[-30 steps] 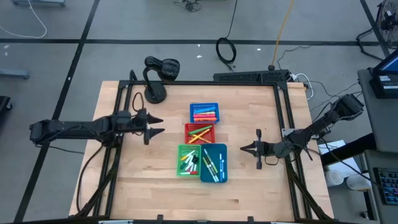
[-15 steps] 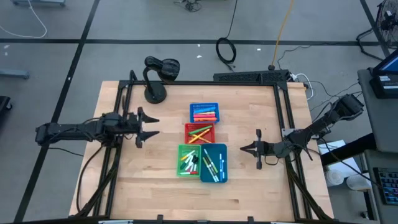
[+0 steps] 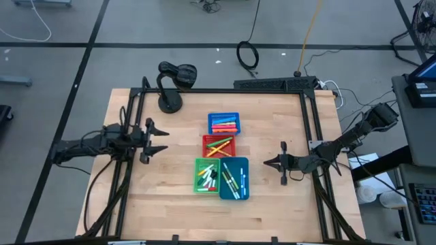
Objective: Pick & Place Markers
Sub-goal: Return to Home Position
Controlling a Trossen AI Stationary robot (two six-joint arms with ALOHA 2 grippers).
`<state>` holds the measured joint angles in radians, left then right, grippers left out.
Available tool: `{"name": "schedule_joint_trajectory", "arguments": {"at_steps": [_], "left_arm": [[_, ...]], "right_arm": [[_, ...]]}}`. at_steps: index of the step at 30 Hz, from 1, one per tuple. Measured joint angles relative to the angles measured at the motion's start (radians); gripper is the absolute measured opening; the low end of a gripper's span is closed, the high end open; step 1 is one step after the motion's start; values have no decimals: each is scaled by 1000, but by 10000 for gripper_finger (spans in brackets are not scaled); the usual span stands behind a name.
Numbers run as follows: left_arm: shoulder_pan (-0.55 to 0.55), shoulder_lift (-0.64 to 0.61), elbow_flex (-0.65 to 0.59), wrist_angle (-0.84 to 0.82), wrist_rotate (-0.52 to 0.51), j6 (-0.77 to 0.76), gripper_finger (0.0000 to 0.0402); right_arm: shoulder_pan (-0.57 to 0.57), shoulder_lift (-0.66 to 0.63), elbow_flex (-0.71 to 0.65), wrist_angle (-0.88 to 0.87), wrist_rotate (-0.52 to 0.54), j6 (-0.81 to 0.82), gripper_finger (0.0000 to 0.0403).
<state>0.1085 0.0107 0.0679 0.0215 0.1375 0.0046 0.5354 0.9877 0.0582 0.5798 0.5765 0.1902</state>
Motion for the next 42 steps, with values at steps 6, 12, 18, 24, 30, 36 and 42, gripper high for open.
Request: {"name": "schedule_joint_trajectory", "arguments": {"at_steps": [6, 12, 18, 24, 30, 36, 42], "left_arm": [[0, 0, -54, 26, -6, 12, 268], [0, 2, -53, 13, -7, -11, 263], [0, 2, -53, 14, -6, -13, 253], [0, 2, -53, 25, -7, -13, 255], [0, 2, -53, 29, -7, -13, 267], [0, 2, -53, 31, -7, -13, 263], [0, 2, -53, 31, -7, -13, 252]], "right_arm": [[0, 0, 0, 55, -1, 8, 0], [0, 0, 0, 82, -1, 7, 0], [0, 0, 0, 81, -1, 7, 0], [1, -44, 0, 120, -4, -66, 0], [-2, -147, 0, 73, -136, -124, 0], [-6, -259, 0, -64, -134, -126, 0], [-7, -409, 0, -128, -135, -192, 0]]}}
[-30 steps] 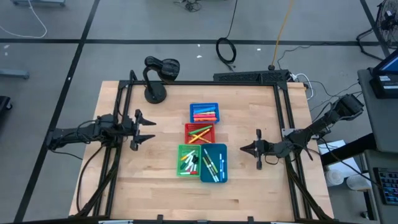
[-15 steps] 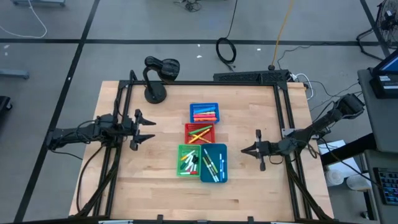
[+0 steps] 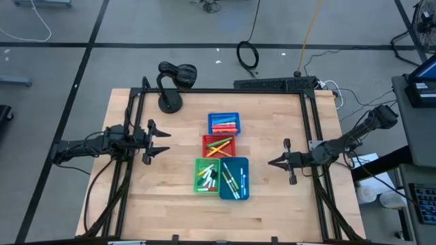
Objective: Pick & Place Markers
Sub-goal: Return to Home Position
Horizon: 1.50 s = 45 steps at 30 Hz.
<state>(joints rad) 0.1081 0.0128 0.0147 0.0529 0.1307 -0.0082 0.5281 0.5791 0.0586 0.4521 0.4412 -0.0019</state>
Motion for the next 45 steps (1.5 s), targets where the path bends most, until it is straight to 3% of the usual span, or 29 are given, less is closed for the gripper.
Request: {"name": "schedule_joint_trajectory", "arguments": {"at_steps": [6, 13, 17, 20, 24, 30, 45], "left_arm": [[0, 0, 0, 0, 0, 0, 256], [0, 0, 0, 0, 0, 0, 269], [0, 0, 0, 0, 0, 0, 264], [0, 0, 0, 2, 0, 0, 257], [0, 1, 0, 4, -1, 0, 251], [0, 8, 1, 2, -2, 0, 259], [0, 8, 1, 3, -2, 0, 259]], "right_arm": [[-73, -162, 0, -69, 1, -76, 0], [-162, -431, 0, -362, -2, -53, 0], [-180, -578, 0, -417, -54, -40, 0], [-181, -575, 12, -417, -148, -67, 0], [-192, -576, -2, -416, -164, -51, 0], [-210, -577, -25, -419, -314, -36, 0], [-307, -573, -45, -416, -313, -63, 0]]}}
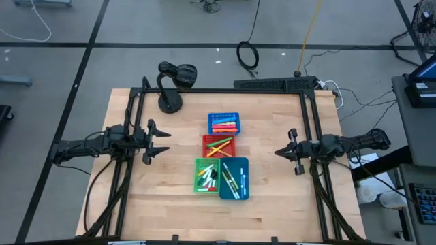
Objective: Pick & Place Markers
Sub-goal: Return to Home Position
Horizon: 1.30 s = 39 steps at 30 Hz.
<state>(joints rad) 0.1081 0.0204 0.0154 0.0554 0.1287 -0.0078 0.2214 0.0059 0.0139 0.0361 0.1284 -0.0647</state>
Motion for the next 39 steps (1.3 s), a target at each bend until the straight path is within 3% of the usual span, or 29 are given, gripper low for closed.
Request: {"name": "schedule_joint_trajectory", "arguments": {"at_steps": [18, 27, 34, 39], "left_arm": [[0, 0, 0, 0, 0, 0, 268], [0, 0, -1, 0, 0, 0, 253], [0, 0, -1, 0, 1, 0, 256], [0, 0, -1, -1, 1, 0, 268]], "right_arm": [[0, 57, 1, 2, -1, -1, 0], [-1, 42, 1, 70, 4, -16, 0], [-13, -2, 1, 41, 129, 16, 0], [-12, -1, 1, 60, 14, 4, 0]]}}
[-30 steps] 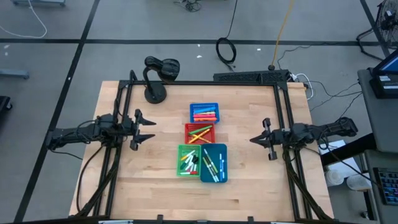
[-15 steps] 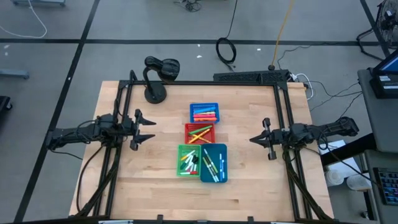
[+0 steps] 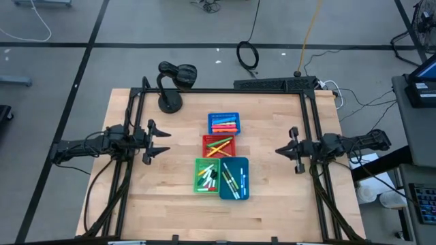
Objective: Pick & Place Markers
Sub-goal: Return to Home Position
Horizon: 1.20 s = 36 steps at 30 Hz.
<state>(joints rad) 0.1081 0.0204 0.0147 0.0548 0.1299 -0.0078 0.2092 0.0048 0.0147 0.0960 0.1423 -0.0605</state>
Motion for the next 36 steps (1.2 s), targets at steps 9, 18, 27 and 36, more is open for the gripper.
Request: {"name": "schedule_joint_trajectory", "arguments": {"at_steps": [9, 18, 27, 36], "left_arm": [[0, 0, 0, 1, 0, 0, 263], [0, 0, 0, 1, 0, 0, 251], [0, 0, 0, 1, 0, 0, 268], [0, 0, 0, 1, 0, 0, 271]], "right_arm": [[0, 0, 0, -16, -40, -11, 0], [0, 13, 0, -54, -43, -6, 0], [0, 13, 0, -56, -42, -57, 0], [0, 13, 0, -56, -41, -57, 0]]}}
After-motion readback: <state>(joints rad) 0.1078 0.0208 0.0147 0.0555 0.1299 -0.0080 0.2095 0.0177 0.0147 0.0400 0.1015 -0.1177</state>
